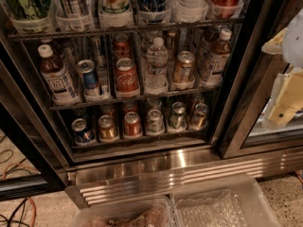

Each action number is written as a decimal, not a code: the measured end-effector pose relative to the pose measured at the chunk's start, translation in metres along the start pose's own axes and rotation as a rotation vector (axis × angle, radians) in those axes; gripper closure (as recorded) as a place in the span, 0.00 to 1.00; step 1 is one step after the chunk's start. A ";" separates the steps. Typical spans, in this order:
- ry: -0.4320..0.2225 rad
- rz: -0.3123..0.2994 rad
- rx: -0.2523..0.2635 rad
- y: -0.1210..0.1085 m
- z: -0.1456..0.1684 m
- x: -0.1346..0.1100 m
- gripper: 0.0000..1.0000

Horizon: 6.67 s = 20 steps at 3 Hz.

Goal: Pick 7up can from bottom shelf of fridge

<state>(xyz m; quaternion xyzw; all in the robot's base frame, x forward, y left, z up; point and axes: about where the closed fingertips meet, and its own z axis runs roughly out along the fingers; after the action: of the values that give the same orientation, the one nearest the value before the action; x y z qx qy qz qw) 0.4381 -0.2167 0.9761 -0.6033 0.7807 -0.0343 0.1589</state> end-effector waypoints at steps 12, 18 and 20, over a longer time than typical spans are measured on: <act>-0.340 0.342 -0.160 0.103 0.300 -0.037 0.00; -0.662 0.489 -0.156 0.087 0.380 -0.116 0.00; -0.713 0.485 -0.035 0.086 0.398 -0.151 0.00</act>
Offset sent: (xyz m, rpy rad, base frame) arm 0.0017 0.0006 -0.0226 0.0339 0.0296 -0.0066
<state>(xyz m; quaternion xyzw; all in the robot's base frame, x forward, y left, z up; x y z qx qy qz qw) 0.5065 0.0057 0.6095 -0.3790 0.7968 0.2277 0.4118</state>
